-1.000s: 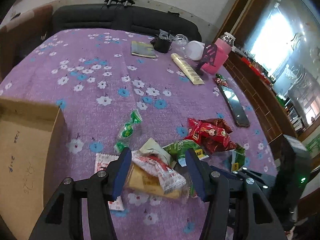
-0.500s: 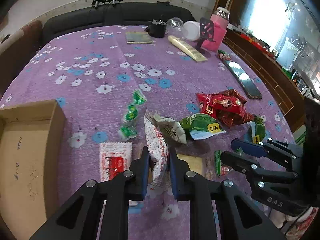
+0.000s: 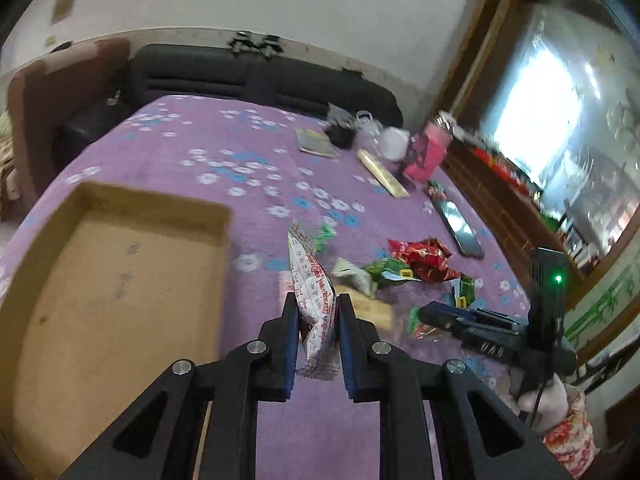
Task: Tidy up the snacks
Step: 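Carry both snacks over the cardboard box and open both grippers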
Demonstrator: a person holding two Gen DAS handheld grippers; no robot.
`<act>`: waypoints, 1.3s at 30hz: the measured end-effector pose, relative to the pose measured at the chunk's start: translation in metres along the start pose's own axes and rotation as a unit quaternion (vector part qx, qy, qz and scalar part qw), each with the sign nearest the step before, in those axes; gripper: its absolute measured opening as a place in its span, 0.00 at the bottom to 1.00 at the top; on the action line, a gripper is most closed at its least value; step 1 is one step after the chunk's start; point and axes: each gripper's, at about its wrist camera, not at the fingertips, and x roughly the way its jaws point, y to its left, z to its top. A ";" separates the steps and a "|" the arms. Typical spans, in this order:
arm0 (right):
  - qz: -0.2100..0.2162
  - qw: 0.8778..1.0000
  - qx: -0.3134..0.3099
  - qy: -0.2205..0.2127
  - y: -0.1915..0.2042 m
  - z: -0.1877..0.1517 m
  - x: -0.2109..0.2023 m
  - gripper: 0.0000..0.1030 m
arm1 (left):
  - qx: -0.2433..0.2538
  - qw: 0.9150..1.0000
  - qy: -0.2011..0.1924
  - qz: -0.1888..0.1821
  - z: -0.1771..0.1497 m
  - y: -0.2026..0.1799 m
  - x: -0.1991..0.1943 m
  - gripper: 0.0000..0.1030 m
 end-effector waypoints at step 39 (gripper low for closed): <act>0.095 0.989 -0.115 0.005 0.249 0.013 0.038 0.37 | -0.141 0.982 -0.070 0.105 -0.063 0.169 -0.109 0.47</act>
